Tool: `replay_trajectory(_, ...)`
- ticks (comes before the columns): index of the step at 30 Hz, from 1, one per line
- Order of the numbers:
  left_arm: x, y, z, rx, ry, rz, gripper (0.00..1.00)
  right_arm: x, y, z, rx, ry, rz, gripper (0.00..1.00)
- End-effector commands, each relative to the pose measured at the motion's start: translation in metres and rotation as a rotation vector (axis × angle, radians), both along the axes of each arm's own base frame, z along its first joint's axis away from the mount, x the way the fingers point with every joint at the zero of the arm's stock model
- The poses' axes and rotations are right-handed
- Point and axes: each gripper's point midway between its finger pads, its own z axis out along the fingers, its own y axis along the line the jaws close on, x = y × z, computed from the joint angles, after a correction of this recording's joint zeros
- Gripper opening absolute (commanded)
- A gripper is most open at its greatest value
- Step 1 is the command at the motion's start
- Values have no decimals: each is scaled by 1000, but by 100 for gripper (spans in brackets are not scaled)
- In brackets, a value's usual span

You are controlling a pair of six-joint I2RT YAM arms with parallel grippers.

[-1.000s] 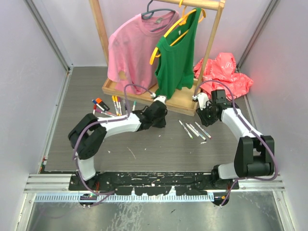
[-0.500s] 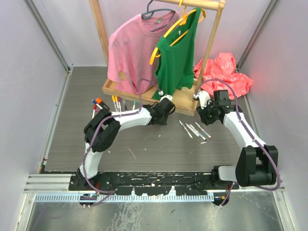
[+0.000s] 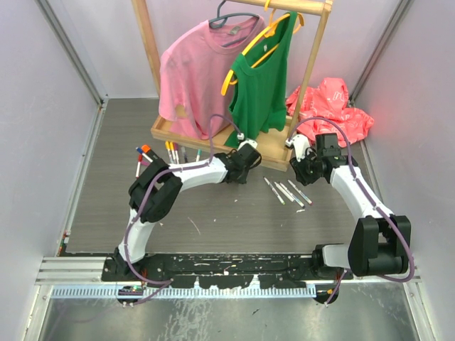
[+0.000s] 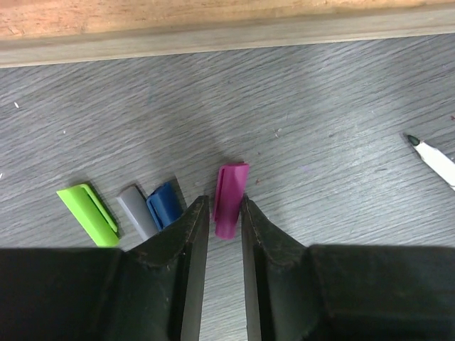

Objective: Open the pen caps
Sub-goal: Place the pen cap at the center of the board, then pick up the pen from the center of the board.

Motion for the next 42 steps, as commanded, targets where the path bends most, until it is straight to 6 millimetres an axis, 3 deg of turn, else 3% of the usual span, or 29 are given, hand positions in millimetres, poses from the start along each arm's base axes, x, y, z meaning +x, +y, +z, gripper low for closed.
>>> replay_trajectory(1,9,-6,20,-2,-46,-7,26,7,3,17,15,-81,17,35)
replay_trajectory(11,-11,-13,86,-190,-106,-107,33,6,5,19,26,-89,30,36)
replay_trajectory(16,-19,4,102,-226,-192,-125,38,5,6,21,29,-93,37,36)
replay_trajectory(18,-17,21,98,-186,-234,-91,40,5,7,22,31,-96,39,36)
replay_trajectory(20,-12,42,90,-103,-280,-51,49,4,7,22,33,-95,41,36)
replay_trajectory(22,-5,70,84,-4,-329,30,62,4,8,22,37,-94,45,36)
replay_trajectory(23,-3,79,81,30,-342,61,73,4,8,21,36,-93,46,36)
replay_trajectory(25,1,92,73,65,-338,82,81,4,9,21,39,-91,47,36)
replay_trajectory(42,42,125,37,17,-105,155,79,2,10,19,44,-80,61,36)
